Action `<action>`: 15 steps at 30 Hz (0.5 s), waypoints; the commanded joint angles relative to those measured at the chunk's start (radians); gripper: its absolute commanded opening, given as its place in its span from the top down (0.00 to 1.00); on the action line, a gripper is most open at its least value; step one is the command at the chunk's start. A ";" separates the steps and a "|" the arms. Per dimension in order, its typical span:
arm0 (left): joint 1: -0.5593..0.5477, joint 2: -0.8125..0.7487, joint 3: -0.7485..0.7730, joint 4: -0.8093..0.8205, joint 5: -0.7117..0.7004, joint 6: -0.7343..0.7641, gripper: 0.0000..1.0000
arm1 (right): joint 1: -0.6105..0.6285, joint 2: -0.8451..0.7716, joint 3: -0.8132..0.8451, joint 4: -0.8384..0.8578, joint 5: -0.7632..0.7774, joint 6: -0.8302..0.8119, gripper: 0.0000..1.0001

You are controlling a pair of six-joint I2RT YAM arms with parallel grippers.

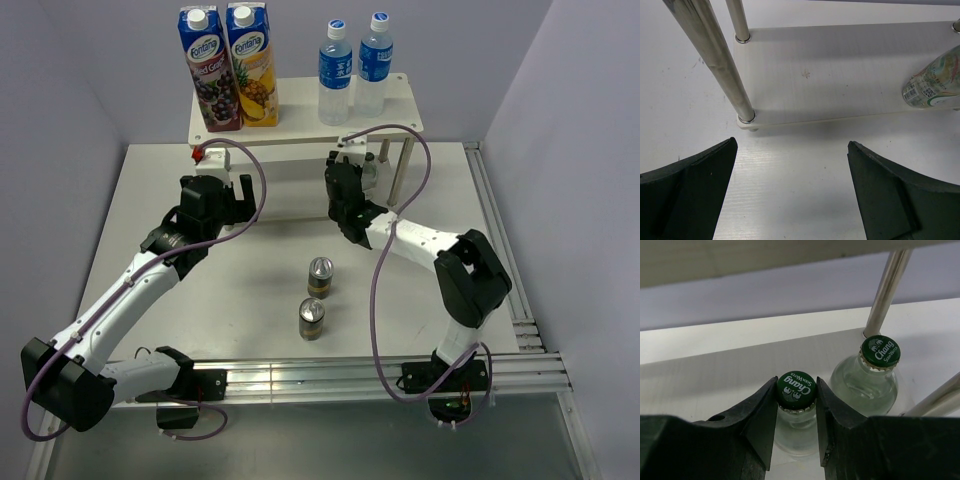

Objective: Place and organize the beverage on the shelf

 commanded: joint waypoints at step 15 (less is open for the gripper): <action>0.006 -0.003 0.014 0.037 0.010 0.009 0.01 | -0.004 -0.022 0.032 0.044 0.004 0.074 0.00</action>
